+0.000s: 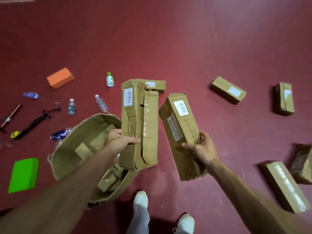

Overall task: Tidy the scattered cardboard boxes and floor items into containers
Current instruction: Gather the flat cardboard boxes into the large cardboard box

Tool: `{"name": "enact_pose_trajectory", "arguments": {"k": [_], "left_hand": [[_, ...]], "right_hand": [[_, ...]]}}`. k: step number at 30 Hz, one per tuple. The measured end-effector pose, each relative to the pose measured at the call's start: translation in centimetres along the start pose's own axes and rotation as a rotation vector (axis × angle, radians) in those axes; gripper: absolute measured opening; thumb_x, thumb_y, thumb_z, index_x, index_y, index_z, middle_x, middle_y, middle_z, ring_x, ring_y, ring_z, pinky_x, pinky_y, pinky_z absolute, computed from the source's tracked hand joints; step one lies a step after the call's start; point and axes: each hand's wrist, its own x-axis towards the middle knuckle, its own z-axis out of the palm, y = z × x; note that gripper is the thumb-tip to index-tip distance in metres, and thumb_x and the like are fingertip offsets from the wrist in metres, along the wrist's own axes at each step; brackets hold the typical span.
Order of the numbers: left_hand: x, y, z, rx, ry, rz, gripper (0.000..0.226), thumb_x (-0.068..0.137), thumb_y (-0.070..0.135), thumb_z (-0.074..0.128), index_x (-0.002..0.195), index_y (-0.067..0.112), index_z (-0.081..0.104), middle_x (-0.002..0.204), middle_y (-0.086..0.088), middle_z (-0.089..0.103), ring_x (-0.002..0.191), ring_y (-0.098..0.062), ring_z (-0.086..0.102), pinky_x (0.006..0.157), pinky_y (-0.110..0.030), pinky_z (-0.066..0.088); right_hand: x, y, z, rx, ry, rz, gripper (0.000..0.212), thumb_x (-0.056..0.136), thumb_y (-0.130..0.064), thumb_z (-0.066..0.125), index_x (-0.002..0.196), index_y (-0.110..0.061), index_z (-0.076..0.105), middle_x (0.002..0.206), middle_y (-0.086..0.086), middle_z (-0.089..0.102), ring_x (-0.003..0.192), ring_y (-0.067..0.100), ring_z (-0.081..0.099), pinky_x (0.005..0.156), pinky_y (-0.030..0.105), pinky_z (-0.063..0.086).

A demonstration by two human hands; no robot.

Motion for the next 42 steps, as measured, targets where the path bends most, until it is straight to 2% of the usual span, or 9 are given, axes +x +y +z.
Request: {"name": "enact_pose_trajectory", "arguments": {"k": [4, 8, 13, 17, 21, 26, 37, 40, 42], "left_hand": [[2.1, -5.5, -8.4, -0.113, 0.077, -0.036, 0.036, 0.062, 0.009, 0.085, 0.077, 0.022, 0.055, 0.081, 0.005, 0.064, 0.077, -0.011, 0.061, 0.065, -0.024, 0.047], [6.9, -12.5, -17.0, -0.105, 0.154, -0.112, 0.080, 0.042, 0.035, 0.091, 0.113, 0.019, 0.057, 0.109, 0.003, 0.066, 0.102, -0.019, 0.062, 0.090, -0.045, 0.052], [10.7, -19.4, -23.8, -0.144, 0.259, -0.214, 0.042, 0.054, 0.022, 0.091, 0.084, 0.020, 0.062, 0.089, -0.001, 0.068, 0.079, -0.016, 0.064, 0.080, -0.034, 0.053], [13.8, -24.3, -26.2, -0.118, 0.325, -0.221, 0.079, 0.038, 0.046, 0.088, 0.107, 0.017, 0.061, 0.104, -0.002, 0.066, 0.089, -0.019, 0.066, 0.081, -0.039, 0.057], [15.4, -24.8, -26.6, -0.153, 0.233, -0.206, 0.050, 0.078, 0.020, 0.074, 0.121, 0.014, 0.048, 0.092, 0.004, 0.056, 0.091, -0.018, 0.058, 0.092, -0.040, 0.051], [15.6, -23.3, -25.8, -0.083, 0.075, -0.160, 0.038, 0.079, 0.028, 0.068, 0.114, 0.026, 0.053, 0.114, -0.002, 0.062, 0.106, -0.020, 0.060, 0.099, -0.042, 0.048], [10.4, -18.3, -15.8, 0.085, -0.116, 0.037, 0.029, 0.087, 0.020, 0.060, 0.116, 0.020, 0.061, 0.102, 0.001, 0.065, 0.096, -0.012, 0.063, 0.096, -0.034, 0.049], [6.3, -17.0, -9.3, 0.169, -0.211, 0.114, 0.025, 0.089, 0.019, 0.059, 0.114, 0.018, 0.060, 0.087, 0.003, 0.063, 0.084, -0.009, 0.061, 0.079, -0.022, 0.049], [2.6, -16.5, -4.1, 0.243, -0.266, 0.182, 0.024, 0.088, 0.016, 0.060, 0.112, 0.014, 0.061, 0.084, 0.004, 0.060, 0.075, -0.007, 0.058, 0.070, -0.017, 0.046]], "right_hand": [[-1.2, -1.7, 10.3, -0.108, -0.130, -0.053, 0.064, 0.065, -0.019, 0.085, 0.118, -0.021, 0.049, 0.107, -0.005, 0.061, 0.098, 0.018, 0.061, 0.081, 0.033, 0.051], [-1.1, -2.1, 20.5, -0.218, -0.222, -0.065, 0.080, 0.067, -0.023, 0.084, 0.135, -0.013, 0.044, 0.118, -0.002, 0.057, 0.104, 0.018, 0.057, 0.088, 0.035, 0.050], [-0.1, -2.5, 31.1, -0.366, -0.274, -0.133, 0.083, 0.069, -0.021, 0.083, 0.140, -0.011, 0.041, 0.114, -0.004, 0.054, 0.100, 0.014, 0.052, 0.084, 0.031, 0.047], [1.5, -2.8, 36.3, -0.442, -0.302, -0.174, 0.093, 0.063, -0.023, 0.087, 0.142, -0.013, 0.038, 0.132, 0.004, 0.054, 0.117, 0.022, 0.054, 0.098, 0.039, 0.048], [2.4, -3.1, 38.9, -0.477, -0.313, -0.176, 0.091, 0.070, -0.027, 0.083, 0.145, -0.014, 0.034, 0.137, 0.004, 0.050, 0.124, 0.023, 0.050, 0.100, 0.034, 0.043], [1.6, -1.0, 38.8, -0.547, -0.269, -0.106, 0.065, 0.077, -0.018, 0.076, 0.135, -0.012, 0.048, 0.131, 0.006, 0.058, 0.120, 0.025, 0.056, 0.101, 0.040, 0.045], [-2.9, 6.3, 26.9, -0.244, -0.258, 0.009, 0.023, 0.084, -0.006, 0.065, 0.105, -0.014, 0.064, 0.086, 0.005, 0.062, 0.077, 0.019, 0.054, 0.069, 0.031, 0.045], [-6.0, 10.0, 20.0, -0.152, -0.168, 0.034, 0.021, 0.085, -0.007, 0.062, 0.104, -0.018, 0.064, 0.088, 0.007, 0.063, 0.079, 0.019, 0.054, 0.078, 0.040, 0.050], [-8.8, 13.1, 14.5, -0.056, -0.110, 0.072, 0.023, 0.088, -0.004, 0.059, 0.110, -0.011, 0.063, 0.089, 0.008, 0.061, 0.081, 0.021, 0.053, 0.076, 0.036, 0.048]]}}
